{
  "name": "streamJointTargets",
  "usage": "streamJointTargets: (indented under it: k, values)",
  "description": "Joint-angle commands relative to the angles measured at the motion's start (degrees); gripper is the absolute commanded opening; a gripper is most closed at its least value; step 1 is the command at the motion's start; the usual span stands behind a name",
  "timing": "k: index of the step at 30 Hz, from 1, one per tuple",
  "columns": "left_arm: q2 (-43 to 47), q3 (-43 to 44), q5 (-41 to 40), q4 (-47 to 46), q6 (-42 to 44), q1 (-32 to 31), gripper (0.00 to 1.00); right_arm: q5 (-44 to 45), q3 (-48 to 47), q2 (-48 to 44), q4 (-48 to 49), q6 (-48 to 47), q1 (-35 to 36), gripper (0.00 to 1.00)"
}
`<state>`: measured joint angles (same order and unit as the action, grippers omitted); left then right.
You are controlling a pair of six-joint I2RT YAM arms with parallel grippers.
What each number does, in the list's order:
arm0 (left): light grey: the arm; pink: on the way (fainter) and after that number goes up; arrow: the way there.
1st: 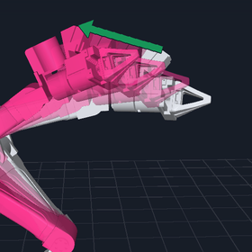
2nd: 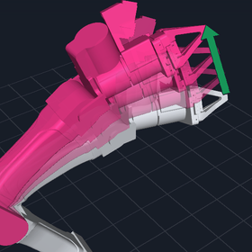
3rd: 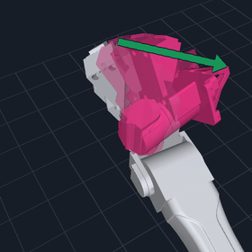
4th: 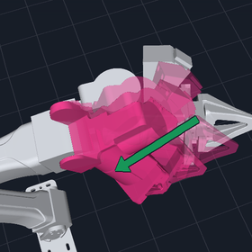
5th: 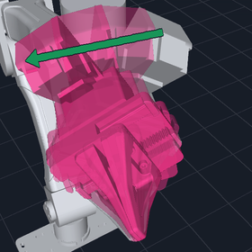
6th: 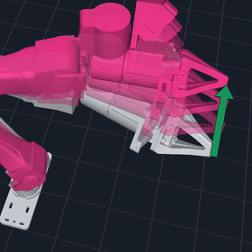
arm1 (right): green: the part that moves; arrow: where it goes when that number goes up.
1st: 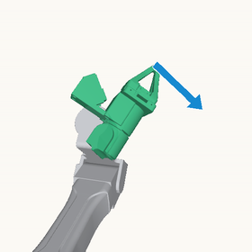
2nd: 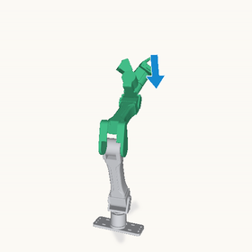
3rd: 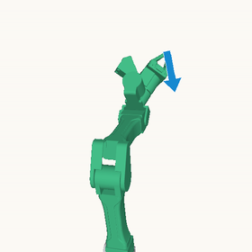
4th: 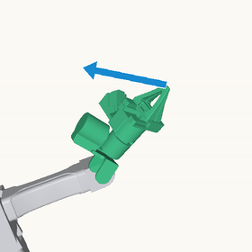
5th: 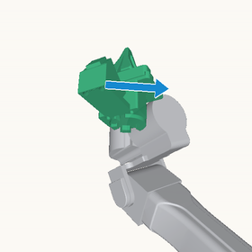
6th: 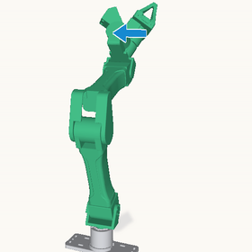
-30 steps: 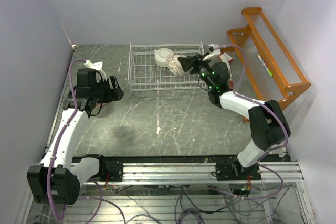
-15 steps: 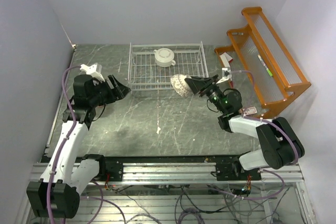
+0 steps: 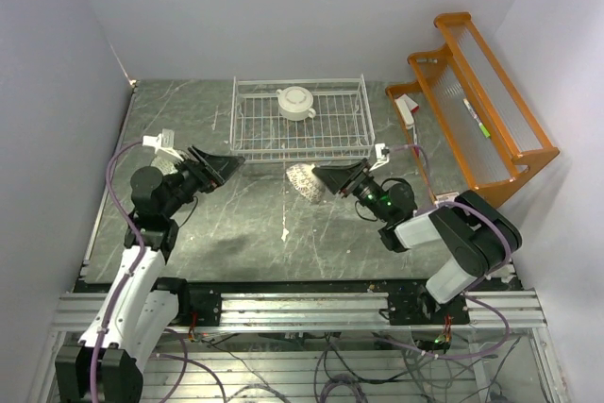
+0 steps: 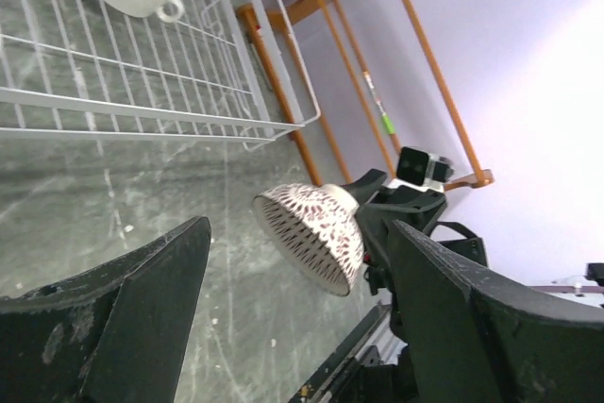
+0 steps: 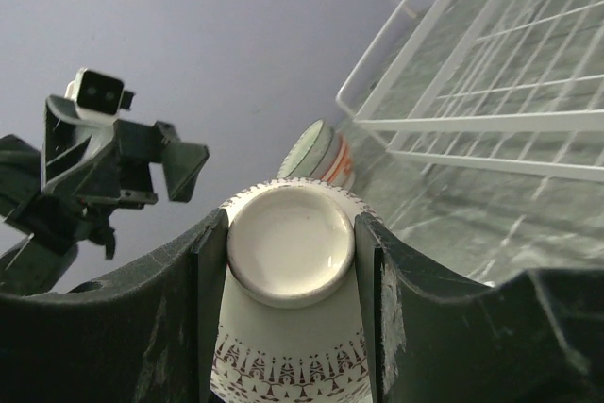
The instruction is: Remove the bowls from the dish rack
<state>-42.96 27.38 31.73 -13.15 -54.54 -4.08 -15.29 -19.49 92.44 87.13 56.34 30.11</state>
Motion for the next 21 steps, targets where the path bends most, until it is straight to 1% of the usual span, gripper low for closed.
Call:
streamJointTargets:
  k: [1,3,5,10,12,17,21]
  values:
    - [0.3,-3.0,1.2,-11.9,-6.4,-2.2,0.87,1.9,-2.8,1.3,17.1,0.3,3.5,0.00]
    - [-0.6,-2.8,0.9,-10.0,-4.1,-3.3,0.87,1.9,-3.8,2.2,17.1,0.3,4.8,0.00]
    - [-0.8,-3.1,1.0,-9.6,-3.6,-3.9,0.88,2.2,-4.7,2.7,17.1,-0.1,5.8,0.00]
    - [1.5,-6.0,0.9,-12.8,-5.6,-5.0,0.89,2.4,-5.0,2.7,17.1,-1.0,6.5,0.00]
    - [1.1,-8.0,2.0,-18.0,-7.1,-5.3,0.91,2.0,-5.0,2.5,17.1,-0.9,6.5,0.00]
    - [-3.8,-13.8,2.8,-34.8,-13.7,-7.0,0.88,3.0,-4.7,2.0,17.1,-1.4,7.0,0.00]
    - [-6.3,-15.5,1.5,-41.1,-15.3,-10.7,0.85,4.7,-3.7,1.0,17.1,-3.2,7.5,0.00]
